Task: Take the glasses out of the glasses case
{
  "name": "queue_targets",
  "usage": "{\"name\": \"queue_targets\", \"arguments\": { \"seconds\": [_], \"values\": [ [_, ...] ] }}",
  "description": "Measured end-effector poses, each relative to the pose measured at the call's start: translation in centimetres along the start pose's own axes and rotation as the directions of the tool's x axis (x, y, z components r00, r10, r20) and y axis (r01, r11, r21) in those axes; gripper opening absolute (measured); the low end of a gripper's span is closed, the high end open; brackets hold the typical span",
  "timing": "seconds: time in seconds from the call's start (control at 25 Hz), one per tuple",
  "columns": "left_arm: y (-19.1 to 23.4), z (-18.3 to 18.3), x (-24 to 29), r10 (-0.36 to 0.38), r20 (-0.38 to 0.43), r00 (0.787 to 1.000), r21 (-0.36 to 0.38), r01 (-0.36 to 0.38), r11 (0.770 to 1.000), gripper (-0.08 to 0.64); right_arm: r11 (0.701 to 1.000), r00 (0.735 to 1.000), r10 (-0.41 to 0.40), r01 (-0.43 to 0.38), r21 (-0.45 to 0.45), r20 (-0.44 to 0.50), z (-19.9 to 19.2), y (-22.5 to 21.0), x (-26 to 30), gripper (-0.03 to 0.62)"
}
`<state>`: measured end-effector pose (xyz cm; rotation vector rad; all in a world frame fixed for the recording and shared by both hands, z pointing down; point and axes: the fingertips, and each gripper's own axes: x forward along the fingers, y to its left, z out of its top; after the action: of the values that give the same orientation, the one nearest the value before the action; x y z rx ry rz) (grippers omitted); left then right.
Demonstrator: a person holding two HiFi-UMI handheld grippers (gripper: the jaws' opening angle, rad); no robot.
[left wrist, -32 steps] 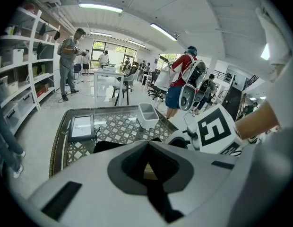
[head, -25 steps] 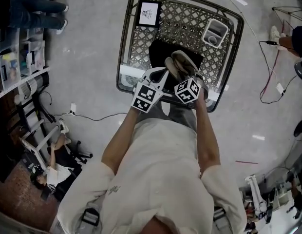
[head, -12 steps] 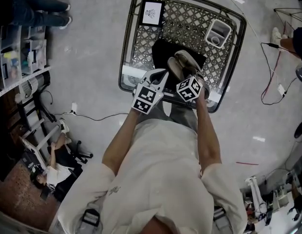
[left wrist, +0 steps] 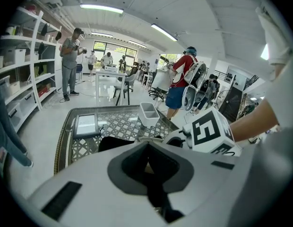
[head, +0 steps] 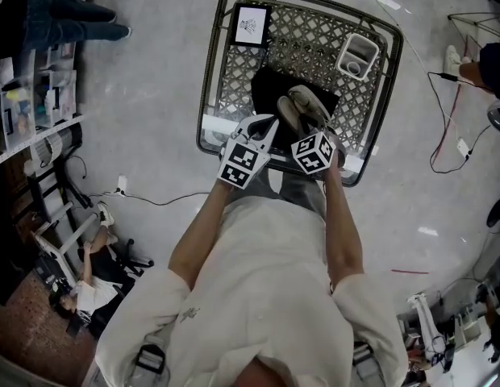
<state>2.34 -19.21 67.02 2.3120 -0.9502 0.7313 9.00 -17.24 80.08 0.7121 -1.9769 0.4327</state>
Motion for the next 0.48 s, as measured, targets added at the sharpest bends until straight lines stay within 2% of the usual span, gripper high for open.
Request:
{"name": "queue_targets", "arguments": {
  "seconds": [0.28,0.48],
  "values": [
    [-0.1,1.3,-0.6,-0.014,0.025,1.000,0.029,0.013,1.000,0.009,0.998,0.996,-0.055,0.054,0.012,0.063,2.1,-1.0,-2.7,0.032],
    [0.0,2.8,-1.4,-0.026,0.057,0.998,0.055,0.023,0.998,0.009,0.993,0.985,-0.114,0.109,0.050,0.131,4.1,-2.1,-5.6,0.032]
  ]
}}
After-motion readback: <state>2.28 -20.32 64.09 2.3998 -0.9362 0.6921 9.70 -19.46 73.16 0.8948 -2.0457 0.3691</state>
